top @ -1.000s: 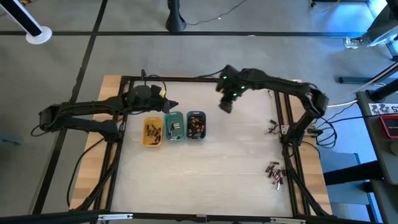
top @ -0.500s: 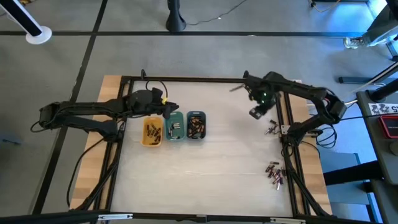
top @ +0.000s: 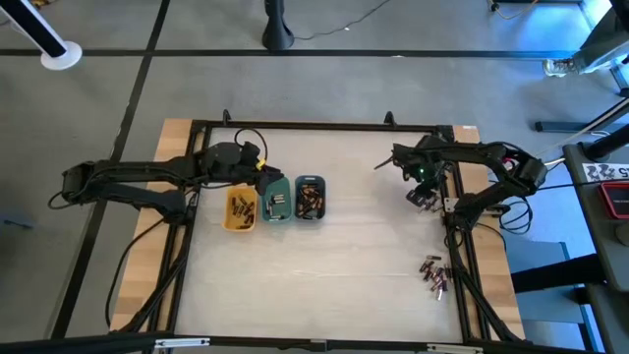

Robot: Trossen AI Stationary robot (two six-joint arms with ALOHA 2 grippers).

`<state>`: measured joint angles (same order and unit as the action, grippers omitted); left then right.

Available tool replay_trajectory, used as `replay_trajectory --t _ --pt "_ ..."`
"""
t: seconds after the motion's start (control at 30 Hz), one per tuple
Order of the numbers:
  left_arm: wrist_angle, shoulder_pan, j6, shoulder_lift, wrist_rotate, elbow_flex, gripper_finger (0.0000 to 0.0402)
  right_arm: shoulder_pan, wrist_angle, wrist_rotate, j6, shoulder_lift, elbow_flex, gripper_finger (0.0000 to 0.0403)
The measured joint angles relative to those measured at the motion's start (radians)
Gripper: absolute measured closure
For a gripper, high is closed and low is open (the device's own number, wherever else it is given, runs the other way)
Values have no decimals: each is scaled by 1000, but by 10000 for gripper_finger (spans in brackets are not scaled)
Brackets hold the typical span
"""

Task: Sort batteries
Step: Put the large black battery into the blue bin

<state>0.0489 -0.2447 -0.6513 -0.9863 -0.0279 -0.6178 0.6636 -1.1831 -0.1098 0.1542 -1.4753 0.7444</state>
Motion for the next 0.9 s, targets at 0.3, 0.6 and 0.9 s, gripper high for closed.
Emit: replay_trajectory --t 0.3,0.6,0.9 --pt "-9 2 -46 0 20 0 276 43 57 -11 -17 -44 0 251" --pt "-9 5 -60 0 40 0 276 157 92 84 -66 -139 1 251" --pt "-10 23 -66 0 40 0 276 166 97 60 -81 -213 5 297"
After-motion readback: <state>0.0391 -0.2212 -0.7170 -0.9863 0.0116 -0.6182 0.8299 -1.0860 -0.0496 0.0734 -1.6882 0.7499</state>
